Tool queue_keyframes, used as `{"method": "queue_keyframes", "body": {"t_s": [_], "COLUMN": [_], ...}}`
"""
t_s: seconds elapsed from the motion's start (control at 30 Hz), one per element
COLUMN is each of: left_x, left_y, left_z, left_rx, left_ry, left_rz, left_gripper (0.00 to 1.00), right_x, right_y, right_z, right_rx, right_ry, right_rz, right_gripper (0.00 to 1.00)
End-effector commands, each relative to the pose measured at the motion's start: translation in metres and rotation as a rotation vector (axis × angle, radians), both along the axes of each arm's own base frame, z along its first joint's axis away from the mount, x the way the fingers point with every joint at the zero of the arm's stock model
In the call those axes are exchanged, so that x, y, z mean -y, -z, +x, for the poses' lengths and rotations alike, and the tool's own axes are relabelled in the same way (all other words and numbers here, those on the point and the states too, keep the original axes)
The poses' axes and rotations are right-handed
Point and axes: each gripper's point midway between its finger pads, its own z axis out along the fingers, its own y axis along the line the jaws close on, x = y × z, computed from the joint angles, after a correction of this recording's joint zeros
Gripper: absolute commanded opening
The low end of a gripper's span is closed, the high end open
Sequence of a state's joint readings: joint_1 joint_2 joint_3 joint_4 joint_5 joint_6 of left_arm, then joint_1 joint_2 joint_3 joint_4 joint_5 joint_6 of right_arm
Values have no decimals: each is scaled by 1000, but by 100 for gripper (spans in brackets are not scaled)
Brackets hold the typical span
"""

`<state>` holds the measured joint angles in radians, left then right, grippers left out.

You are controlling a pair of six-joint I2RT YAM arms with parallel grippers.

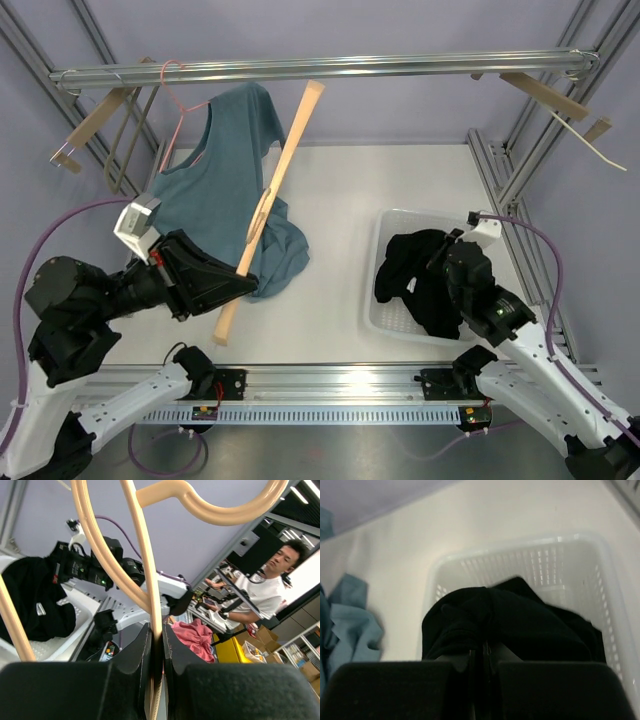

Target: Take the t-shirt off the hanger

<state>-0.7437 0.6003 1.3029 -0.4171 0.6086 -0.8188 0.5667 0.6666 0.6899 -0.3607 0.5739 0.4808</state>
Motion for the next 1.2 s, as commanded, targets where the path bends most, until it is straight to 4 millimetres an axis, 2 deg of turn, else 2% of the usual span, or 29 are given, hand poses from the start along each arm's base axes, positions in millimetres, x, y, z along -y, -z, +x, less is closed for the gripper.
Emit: {"method": "queue_keyframes", "body": {"t_s": [0.0,0.1,0.17,0.2,0.23,0.3,0.37,0.4,0.43,0.47,0.5,0.53,0.57,0.6,0.73,0.87,0.93,0.97,1.0,1.03,1.07,1.17], "left_x": [13,27,35,45,50,65,77,89,94,99,107,109,111,113,120,123,123,128,128,129,135,138], "left_y": [8,22,23,34,29,37,40,52,49,50,54,51,49,45,35,17,13,17,6,7,14,10], "left_z": [33,52,63,76,83,104,118,129,134,137,146,151,156,160,184,204,216,226,229,236,246,261], "left_rx": [-1,-30,-35,-71,-63,-113,-143,-180,-174,-195,-201,-198,-200,-196,-218,-190,-210,-237,-221,-234,-277,-291], "left_ry": [-95,-110,-122,-128,-133,-155,-156,-150,-141,-121,-115,-120,-118,-114,-94,-113,-116,-111,-100,-94,-87,-91], "left_rz": [9,25,18,37,11,12,-15,5,-20,-22,-19,-26,-25,-36,-66,-82,-89,-88,-115,-119,-119,-140], "left_gripper": [0,0,0,0,0,0,0,0,0,0,0,0,0,0,0,0,0,0,0,0,0,0], "right_x": [-3,0,-6,-10,-20,-31,-37,-37,-34,-31,-30,-23,-20,-17,1,9,16,21,30,34,36,29], "right_y": [22,45,58,70,78,100,109,108,105,100,87,84,64,56,15,-8,-13,-22,-25,-28,-34,-42], "right_z": [-4,-8,-12,-14,-17,-22,-27,-27,-28,-33,-33,-37,-39,-42,-60,-74,-77,-78,-77,-77,-77,-74], "right_rx": [-34,-84,-131,-168,-206,-268,-296,-292,-282,-272,-246,-247,-196,-178,-73,8,24,41,52,56,63,79], "right_ry": [72,116,113,103,67,27,-2,-10,-14,-19,-27,-25,-35,-35,-56,-86,-74,-59,-27,-17,-9,-44], "right_rz": [181,214,254,258,295,311,328,325,305,296,297,268,284,278,270,290,258,247,208,193,185,189], "right_gripper": [0,1,4,6,12,17,25,29,36,59,69,78,93,99,99,99,99,100,100,100,100,99]}}
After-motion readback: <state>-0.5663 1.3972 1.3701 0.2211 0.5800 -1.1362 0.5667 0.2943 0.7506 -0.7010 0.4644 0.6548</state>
